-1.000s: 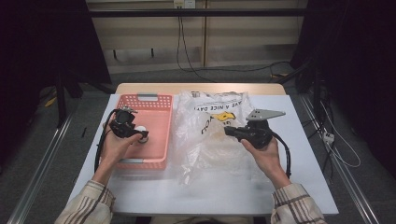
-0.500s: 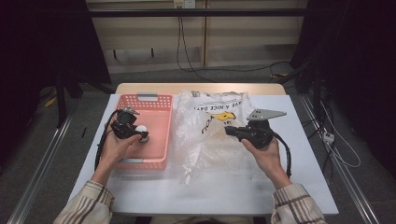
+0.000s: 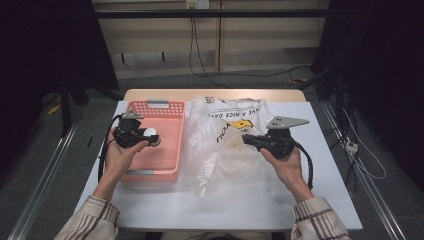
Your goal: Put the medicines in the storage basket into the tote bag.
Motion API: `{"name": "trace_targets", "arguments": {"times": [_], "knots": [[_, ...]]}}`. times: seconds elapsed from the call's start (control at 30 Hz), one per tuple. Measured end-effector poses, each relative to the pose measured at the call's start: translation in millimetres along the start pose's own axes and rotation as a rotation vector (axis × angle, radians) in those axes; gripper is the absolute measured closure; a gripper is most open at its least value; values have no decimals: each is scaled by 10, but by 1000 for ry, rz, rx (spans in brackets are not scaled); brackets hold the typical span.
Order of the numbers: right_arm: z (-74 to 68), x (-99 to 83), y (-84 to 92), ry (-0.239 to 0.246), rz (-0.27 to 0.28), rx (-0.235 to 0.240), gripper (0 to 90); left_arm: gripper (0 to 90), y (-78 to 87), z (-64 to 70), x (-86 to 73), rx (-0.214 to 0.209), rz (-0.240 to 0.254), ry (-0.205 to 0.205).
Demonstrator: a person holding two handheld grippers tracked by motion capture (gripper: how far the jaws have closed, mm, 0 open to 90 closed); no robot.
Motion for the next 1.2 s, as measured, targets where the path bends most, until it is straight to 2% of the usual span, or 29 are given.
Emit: {"name": "trace_targets", "arguments": {"times": [0.23, 0.43, 0.53, 0.67, 0.83, 0.93, 1.07, 1.2], "knots": [[-8, 12, 0, 1, 7, 4, 900, 510, 148, 159, 69, -32, 81, -20], [-4, 16, 7, 0, 13, 4, 900, 510, 242, 347, 106, -72, 119, -94], [-8, 16, 10, 0, 13, 4, 900, 510, 283, 428, 106, -93, 137, -98], [-12, 13, -3, 1, 10, 7, 900, 511, 337, 513, 111, -118, 170, -125], [-18, 19, 2, 3, 13, 5, 900, 511, 376, 611, 134, -146, 194, -147], [-15, 17, 2, 2, 13, 6, 900, 511, 414, 671, 150, -179, 209, -138], [-16, 19, 2, 3, 13, 7, 900, 511, 467, 758, 178, -169, 222, -155], [-20, 23, 6, 2, 15, 6, 900, 511, 500, 862, 194, -184, 229, -166]]}}
Point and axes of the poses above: each handheld gripper's, and its own axes: y roughly backward along the jaws, x roughly out of its top, z roughly to its right, the point moved 2 cm from there along -y, roughly forward along the jaws, and after that the axes turned 10 degrees about -z, right-handed, at the moved point
